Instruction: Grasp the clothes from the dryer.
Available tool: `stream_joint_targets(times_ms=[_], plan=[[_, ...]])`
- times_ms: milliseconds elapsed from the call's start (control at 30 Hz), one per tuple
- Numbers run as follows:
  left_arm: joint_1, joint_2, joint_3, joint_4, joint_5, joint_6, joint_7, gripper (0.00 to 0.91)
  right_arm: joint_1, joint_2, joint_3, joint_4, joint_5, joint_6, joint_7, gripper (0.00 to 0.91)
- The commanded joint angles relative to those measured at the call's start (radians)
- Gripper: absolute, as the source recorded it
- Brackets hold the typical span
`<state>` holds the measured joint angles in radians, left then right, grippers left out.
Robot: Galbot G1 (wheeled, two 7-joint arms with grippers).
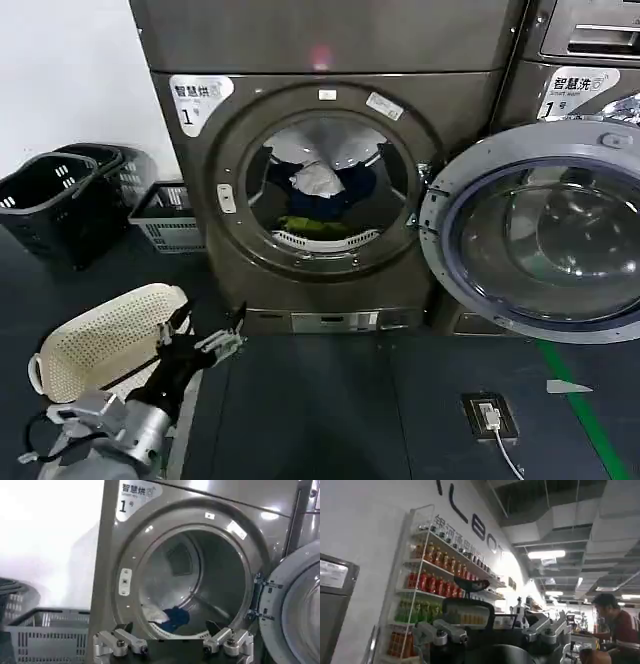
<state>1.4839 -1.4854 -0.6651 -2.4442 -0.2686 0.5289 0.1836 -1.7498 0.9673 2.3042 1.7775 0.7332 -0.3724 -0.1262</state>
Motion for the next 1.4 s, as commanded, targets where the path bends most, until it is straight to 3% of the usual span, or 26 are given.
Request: stream_joint_targets(times_ms=[33,1400], plan=[[-0.002,0.003,-0.018,0.001,-0.005,0.001,-0.002,0.907,0.001,0.0,-0.002,0.002,0.009,0.008,-0.002,0.907],[-0.009,0.001,-0.034,-0.013,-0.006,0.006,0.016,0.907,0.006,-0.001,-0.004,0.001,0.02,0.05,-0.023,0.907]])
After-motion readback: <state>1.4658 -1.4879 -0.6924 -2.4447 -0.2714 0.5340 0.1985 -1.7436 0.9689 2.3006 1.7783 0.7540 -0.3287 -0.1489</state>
